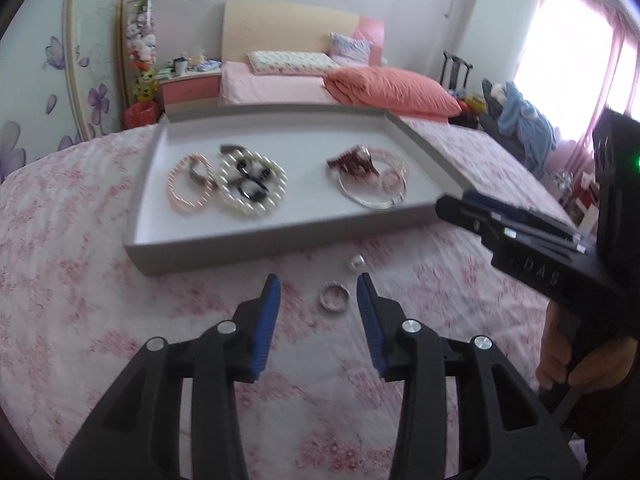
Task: Organize jewelry
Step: 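Grasp the silver ring with the left tool while the right tool grasps the other pearl earring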
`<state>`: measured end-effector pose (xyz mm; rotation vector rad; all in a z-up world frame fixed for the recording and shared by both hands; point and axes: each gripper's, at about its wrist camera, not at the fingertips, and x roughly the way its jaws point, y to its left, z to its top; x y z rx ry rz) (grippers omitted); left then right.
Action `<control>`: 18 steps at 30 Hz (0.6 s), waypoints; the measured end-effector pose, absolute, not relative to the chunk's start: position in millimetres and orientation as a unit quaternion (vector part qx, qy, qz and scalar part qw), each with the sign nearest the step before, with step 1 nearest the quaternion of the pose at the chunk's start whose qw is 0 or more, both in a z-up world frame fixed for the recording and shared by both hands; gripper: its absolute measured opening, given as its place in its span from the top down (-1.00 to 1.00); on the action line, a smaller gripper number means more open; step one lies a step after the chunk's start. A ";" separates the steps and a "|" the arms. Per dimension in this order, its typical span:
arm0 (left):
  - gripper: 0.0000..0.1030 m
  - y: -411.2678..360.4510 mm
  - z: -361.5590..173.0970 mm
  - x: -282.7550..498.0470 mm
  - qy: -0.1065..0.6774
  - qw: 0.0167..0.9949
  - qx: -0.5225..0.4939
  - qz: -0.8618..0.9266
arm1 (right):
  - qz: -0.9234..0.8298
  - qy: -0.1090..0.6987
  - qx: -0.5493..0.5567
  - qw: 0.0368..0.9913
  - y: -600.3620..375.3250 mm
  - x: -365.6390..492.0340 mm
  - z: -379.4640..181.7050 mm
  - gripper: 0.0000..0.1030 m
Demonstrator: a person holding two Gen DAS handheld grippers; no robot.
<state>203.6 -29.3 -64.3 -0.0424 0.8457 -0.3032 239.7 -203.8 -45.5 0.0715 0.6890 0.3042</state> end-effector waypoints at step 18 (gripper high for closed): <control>0.47 -63.1 -88.9 219.4 0.434 0.892 0.055 -0.117 | 0.140 0.347 0.042 0.926 -207.4 240.4 -52.7 0.14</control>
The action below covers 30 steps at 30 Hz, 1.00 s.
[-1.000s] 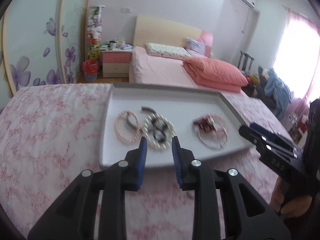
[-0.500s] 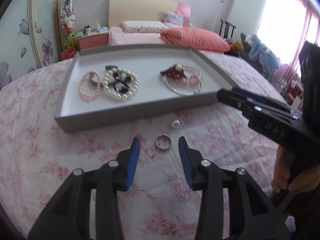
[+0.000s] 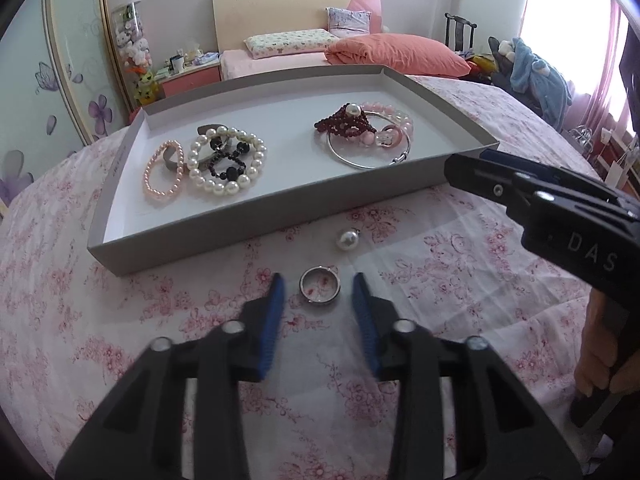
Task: Organize jewelry
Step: 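Grasp the silver ring with the left tool while the right tool grasps the other pearl earring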
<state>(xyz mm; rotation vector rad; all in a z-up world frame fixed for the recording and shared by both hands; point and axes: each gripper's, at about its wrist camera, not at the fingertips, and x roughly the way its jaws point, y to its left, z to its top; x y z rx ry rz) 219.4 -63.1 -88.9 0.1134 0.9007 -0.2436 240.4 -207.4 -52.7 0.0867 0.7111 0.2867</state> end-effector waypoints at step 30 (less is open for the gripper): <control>0.57 39.6 -85.0 209.4 0.432 0.901 -0.031 -0.012 | 0.210 0.407 -0.034 0.888 -130.0 239.5 -72.1 0.42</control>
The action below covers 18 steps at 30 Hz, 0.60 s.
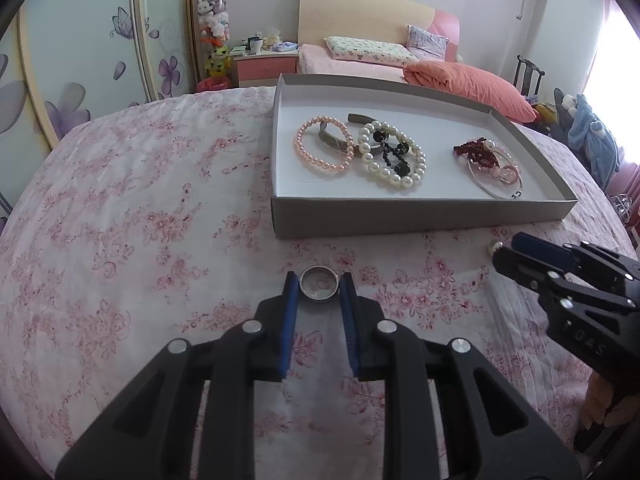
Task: Organize jewelry
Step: 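Grasp the silver ring with the left tool while the right tool grasps the other pearl earring, then lift and carry the ring and earring over the gray tray with both tools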
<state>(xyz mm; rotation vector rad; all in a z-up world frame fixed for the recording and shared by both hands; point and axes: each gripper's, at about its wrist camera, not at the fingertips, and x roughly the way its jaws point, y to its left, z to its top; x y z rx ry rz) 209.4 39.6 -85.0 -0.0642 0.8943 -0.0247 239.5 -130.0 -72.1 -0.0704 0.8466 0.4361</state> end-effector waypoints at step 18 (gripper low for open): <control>0.57 39.8 -84.8 209.5 0.432 0.901 -0.032 -0.012 | 0.189 0.420 -0.046 0.887 -124.8 240.5 -74.6 0.67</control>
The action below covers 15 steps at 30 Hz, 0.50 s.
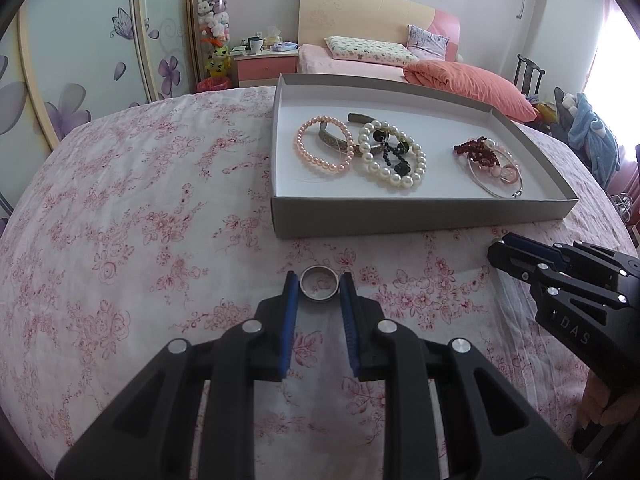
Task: Organize jewelry
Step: 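Lift and carry the ring and earring over the gray tray with both tools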
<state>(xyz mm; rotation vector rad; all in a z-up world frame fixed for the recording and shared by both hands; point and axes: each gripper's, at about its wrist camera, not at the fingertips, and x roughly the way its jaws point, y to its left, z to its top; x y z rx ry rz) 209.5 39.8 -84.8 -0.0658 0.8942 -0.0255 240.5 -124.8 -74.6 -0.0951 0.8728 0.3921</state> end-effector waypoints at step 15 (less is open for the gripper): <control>0.57 40.6 -85.2 208.6 0.432 0.901 -0.033 -0.012 | 0.115 0.412 0.003 0.904 -197.9 225.6 -67.9 0.67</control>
